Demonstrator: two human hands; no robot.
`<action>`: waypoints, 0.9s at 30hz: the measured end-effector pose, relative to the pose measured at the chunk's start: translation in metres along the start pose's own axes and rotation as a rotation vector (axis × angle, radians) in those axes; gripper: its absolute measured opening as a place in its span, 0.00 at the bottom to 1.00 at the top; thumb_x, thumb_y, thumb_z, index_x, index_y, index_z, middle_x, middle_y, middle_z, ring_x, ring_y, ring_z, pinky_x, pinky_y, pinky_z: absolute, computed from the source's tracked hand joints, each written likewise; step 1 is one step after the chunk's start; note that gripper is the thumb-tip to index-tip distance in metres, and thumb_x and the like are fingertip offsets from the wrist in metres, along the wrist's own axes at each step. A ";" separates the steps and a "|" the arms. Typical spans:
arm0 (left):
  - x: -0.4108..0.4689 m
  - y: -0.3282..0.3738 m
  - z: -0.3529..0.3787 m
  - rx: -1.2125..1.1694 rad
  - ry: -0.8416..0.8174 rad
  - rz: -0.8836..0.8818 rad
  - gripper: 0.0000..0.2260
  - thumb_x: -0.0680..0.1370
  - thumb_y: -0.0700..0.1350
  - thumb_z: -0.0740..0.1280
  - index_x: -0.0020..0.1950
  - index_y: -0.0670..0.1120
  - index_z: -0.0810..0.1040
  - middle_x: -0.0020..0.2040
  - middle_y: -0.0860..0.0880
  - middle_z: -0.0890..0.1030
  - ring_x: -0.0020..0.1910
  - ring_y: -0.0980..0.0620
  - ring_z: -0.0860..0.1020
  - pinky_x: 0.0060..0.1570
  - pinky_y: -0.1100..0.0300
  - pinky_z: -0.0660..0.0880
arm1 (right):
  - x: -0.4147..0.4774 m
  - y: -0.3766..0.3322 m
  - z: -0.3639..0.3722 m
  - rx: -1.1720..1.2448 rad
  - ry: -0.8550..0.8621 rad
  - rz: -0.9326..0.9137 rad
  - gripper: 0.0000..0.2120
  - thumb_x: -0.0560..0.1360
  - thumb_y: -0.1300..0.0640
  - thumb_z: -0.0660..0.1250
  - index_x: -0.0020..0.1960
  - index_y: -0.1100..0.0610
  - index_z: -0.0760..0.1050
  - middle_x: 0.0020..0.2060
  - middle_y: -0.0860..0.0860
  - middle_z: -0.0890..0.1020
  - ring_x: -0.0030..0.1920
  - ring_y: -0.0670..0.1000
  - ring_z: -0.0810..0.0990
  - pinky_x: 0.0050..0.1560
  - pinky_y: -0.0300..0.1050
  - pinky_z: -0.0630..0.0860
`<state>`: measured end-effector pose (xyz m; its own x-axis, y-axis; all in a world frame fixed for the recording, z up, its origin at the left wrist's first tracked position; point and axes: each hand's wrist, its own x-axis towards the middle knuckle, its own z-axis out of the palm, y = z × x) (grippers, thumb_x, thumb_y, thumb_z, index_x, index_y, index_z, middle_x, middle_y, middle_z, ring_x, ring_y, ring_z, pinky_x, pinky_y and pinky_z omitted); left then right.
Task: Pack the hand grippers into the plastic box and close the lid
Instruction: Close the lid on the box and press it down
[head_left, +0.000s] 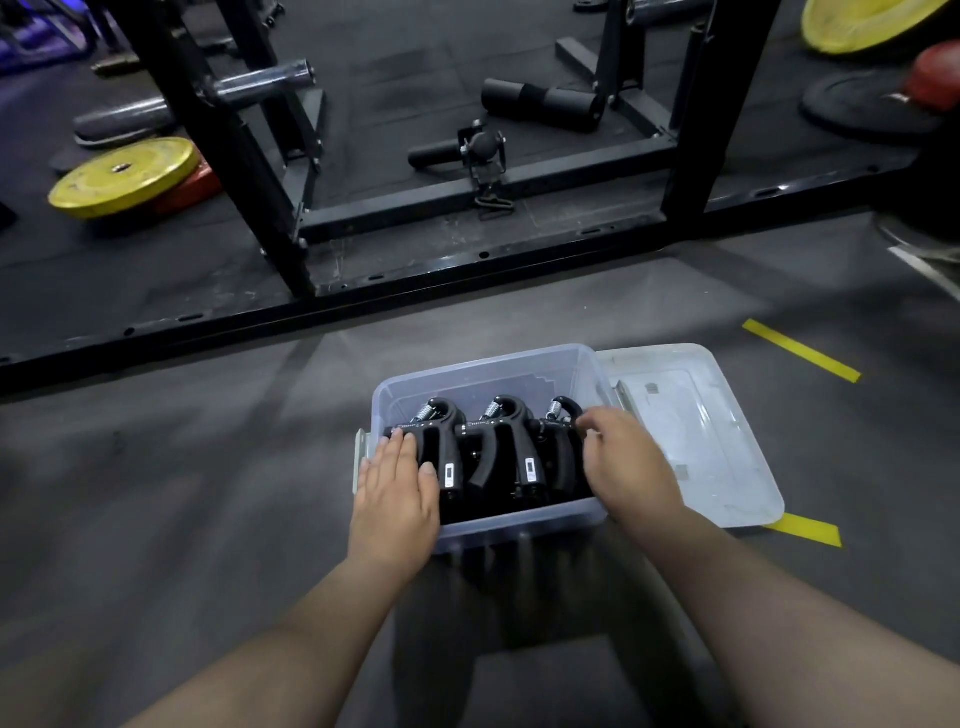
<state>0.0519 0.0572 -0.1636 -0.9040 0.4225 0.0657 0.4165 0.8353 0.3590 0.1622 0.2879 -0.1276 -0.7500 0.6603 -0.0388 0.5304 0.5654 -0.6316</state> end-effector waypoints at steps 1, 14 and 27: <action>-0.001 0.000 -0.001 -0.017 0.027 -0.006 0.26 0.81 0.52 0.49 0.77 0.43 0.63 0.78 0.48 0.62 0.77 0.52 0.56 0.77 0.53 0.48 | 0.000 0.005 -0.008 0.041 0.138 -0.015 0.13 0.74 0.63 0.57 0.53 0.54 0.77 0.54 0.51 0.78 0.55 0.54 0.76 0.57 0.50 0.74; 0.022 -0.014 -0.012 -0.154 0.177 -0.200 0.19 0.80 0.39 0.57 0.71 0.44 0.71 0.75 0.47 0.67 0.76 0.48 0.60 0.75 0.51 0.57 | -0.007 0.152 0.007 -0.602 -0.465 0.302 0.16 0.73 0.60 0.56 0.60 0.52 0.68 0.54 0.53 0.68 0.57 0.57 0.73 0.55 0.51 0.73; 0.020 -0.029 -0.001 -0.390 0.100 -0.234 0.20 0.82 0.39 0.53 0.74 0.52 0.68 0.76 0.49 0.65 0.76 0.54 0.59 0.74 0.56 0.56 | -0.014 0.176 -0.003 -0.914 -0.431 -0.146 0.18 0.72 0.64 0.60 0.59 0.49 0.66 0.52 0.49 0.73 0.55 0.54 0.73 0.51 0.48 0.65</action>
<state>0.0213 0.0411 -0.1714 -0.9822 0.1865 0.0243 0.1504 0.7010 0.6971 0.2674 0.3802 -0.2360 -0.8145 0.4225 -0.3976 0.3856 0.9063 0.1732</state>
